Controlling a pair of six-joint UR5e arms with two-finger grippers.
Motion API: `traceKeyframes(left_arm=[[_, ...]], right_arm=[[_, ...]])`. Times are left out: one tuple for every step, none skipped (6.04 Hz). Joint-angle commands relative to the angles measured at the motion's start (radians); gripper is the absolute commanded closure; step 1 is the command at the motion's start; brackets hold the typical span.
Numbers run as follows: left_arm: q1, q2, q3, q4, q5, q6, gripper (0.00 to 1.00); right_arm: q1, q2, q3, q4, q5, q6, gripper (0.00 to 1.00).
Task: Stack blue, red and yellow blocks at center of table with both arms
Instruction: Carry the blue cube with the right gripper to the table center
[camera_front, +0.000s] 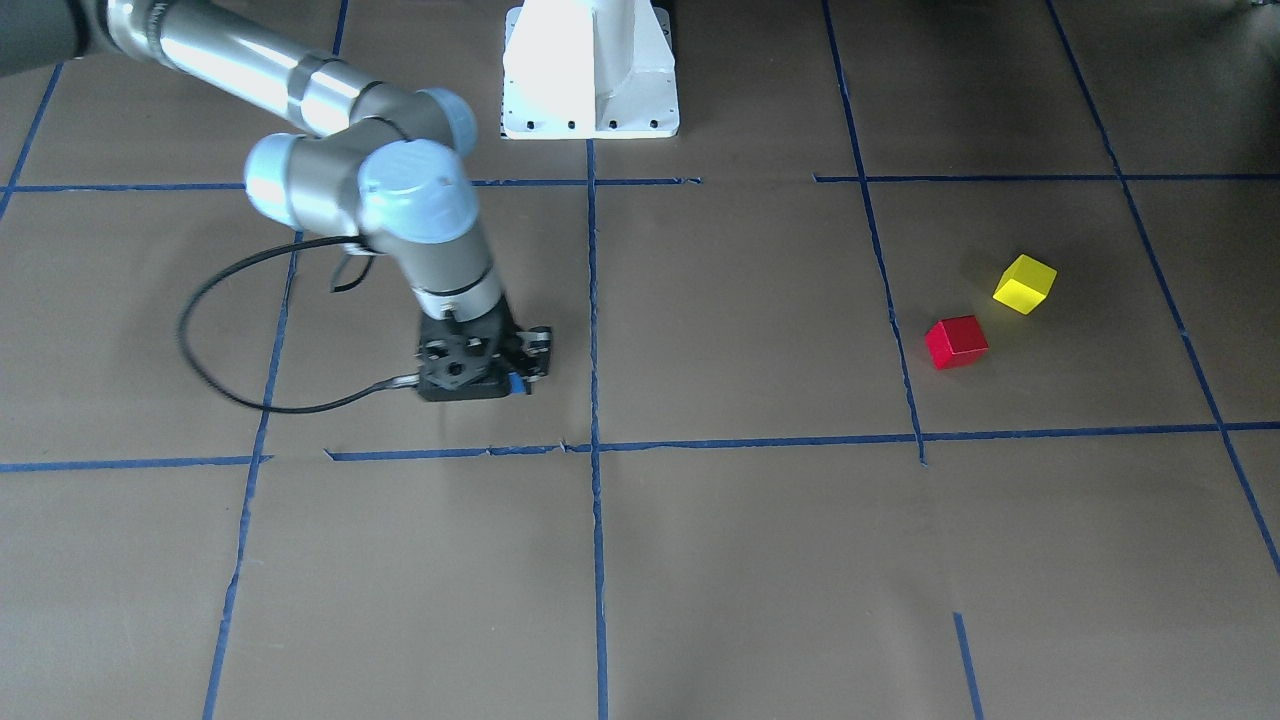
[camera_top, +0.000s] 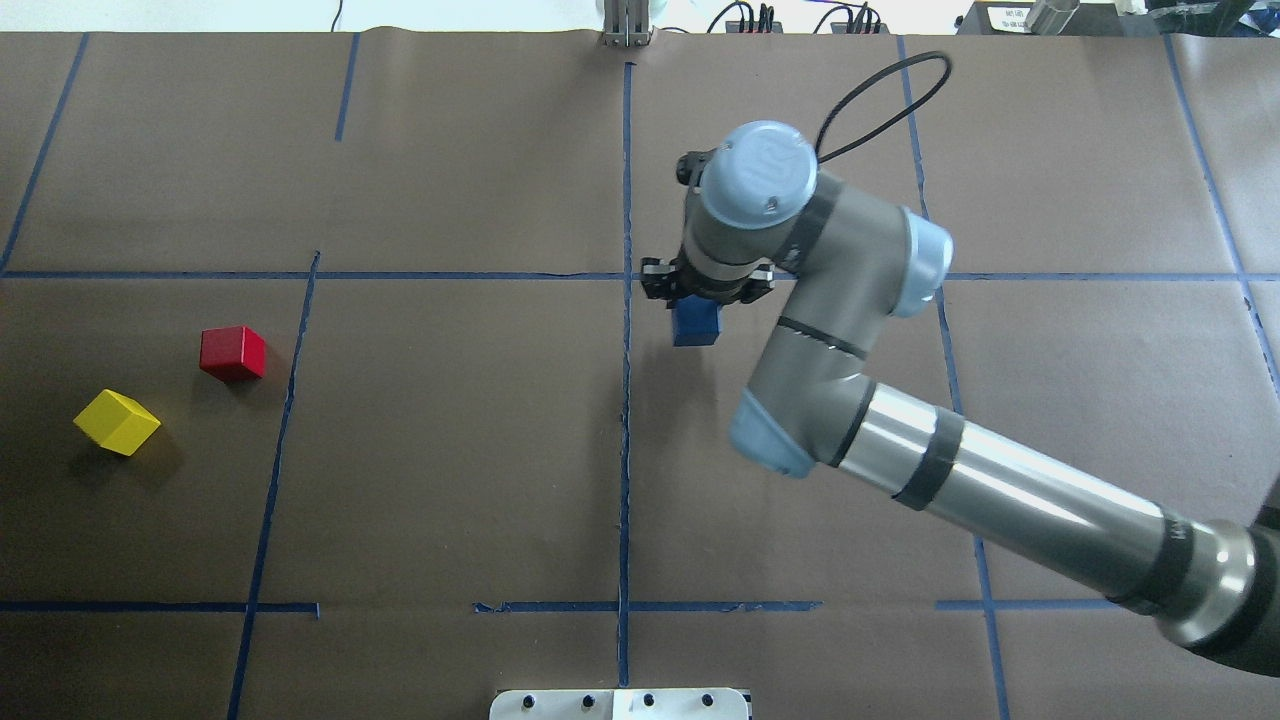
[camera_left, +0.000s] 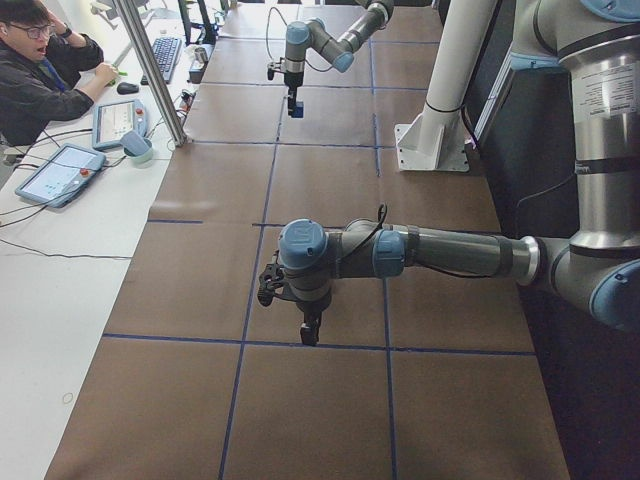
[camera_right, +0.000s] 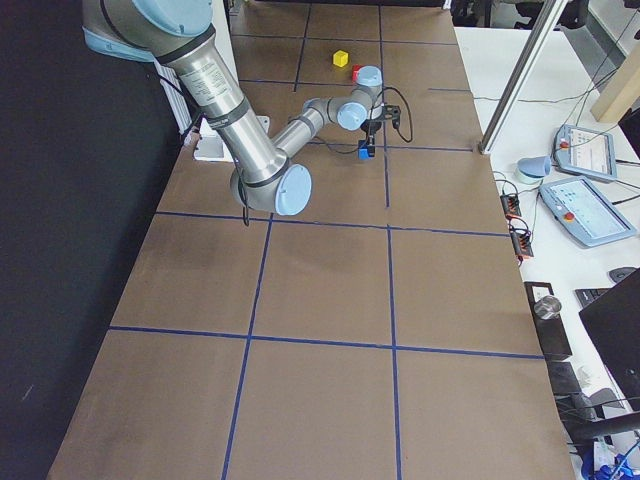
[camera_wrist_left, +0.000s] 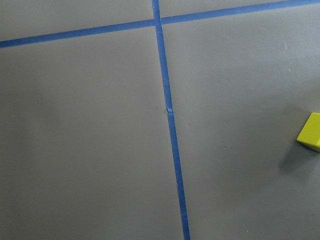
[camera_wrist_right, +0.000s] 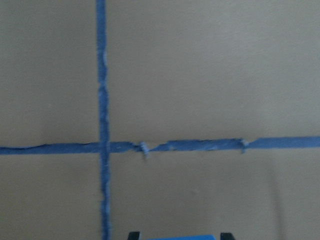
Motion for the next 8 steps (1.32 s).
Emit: traceKeyframes(left_arm=[[0.0,0.0,0.0,-0.001,0.0,0.0,0.0],[0.0,0.0,0.002,0.001,0.0,0.0,0.0],[0.0,0.0,0.005,0.001,0.0,0.0,0.0],[0.0,0.0,0.005,0.001,0.0,0.0,0.0],[0.0,0.0,0.005,0.001,0.0,0.0,0.0],[0.001,0.0,0.006,0.001,0.0,0.001,0.0],[0.002,0.0,0.005,0.001,0.0,0.001,0.0],[0.002,0.0,0.005,0.001,0.0,0.001,0.0]], right_arm=[[-0.11,0.152,-0.113,-0.04,-0.103,0.136,0.95],[-0.123,0.157,-0.111,-0.083,-0.121,0.137,0.9],[-0.121,0.151,-0.11,-0.105,-0.122,0.13,0.87],[-0.118,0.143,-0.111,-0.108,-0.132,0.105,0.87],[-0.115,0.131,-0.11,-0.108,-0.132,0.083,0.87],[-0.106,0.125,-0.108,-0.106,-0.128,0.052,0.87],[-0.103,0.122,-0.108,-0.106,-0.125,0.051,0.76],[-0.102,0.12,-0.108,-0.103,-0.131,0.051,0.14]])
